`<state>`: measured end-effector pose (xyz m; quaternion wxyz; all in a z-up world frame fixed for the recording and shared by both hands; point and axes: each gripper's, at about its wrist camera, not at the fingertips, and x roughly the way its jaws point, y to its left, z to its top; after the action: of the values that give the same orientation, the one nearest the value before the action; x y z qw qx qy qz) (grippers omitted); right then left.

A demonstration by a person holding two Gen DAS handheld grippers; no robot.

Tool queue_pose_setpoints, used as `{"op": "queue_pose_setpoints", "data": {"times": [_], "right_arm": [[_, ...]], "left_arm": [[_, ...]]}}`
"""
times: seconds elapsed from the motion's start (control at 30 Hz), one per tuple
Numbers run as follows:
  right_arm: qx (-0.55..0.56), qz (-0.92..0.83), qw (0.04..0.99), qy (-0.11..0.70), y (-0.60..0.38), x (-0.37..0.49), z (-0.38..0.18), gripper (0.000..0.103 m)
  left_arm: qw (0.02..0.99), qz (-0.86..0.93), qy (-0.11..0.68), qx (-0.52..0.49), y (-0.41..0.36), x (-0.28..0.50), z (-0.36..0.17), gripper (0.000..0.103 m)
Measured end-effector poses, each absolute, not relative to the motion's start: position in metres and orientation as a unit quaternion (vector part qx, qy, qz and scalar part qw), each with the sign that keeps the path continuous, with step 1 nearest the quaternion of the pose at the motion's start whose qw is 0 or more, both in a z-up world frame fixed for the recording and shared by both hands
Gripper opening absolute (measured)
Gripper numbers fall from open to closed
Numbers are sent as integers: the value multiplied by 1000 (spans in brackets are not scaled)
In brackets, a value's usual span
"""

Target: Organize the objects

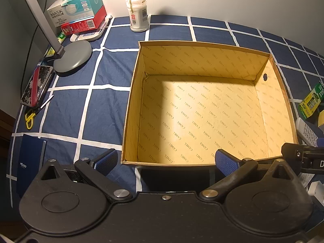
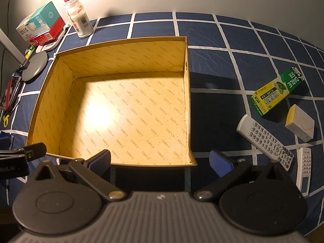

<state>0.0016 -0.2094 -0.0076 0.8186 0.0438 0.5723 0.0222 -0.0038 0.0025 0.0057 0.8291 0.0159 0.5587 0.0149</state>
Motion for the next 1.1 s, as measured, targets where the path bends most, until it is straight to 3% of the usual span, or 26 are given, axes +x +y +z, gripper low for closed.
{"op": "queue_pose_setpoints", "data": {"times": [1.1], "right_arm": [[43, 27, 819, 571, -207, 1, -6, 103]], "left_arm": [[828, 16, 560, 17, 6, -5, 6, 103]]}}
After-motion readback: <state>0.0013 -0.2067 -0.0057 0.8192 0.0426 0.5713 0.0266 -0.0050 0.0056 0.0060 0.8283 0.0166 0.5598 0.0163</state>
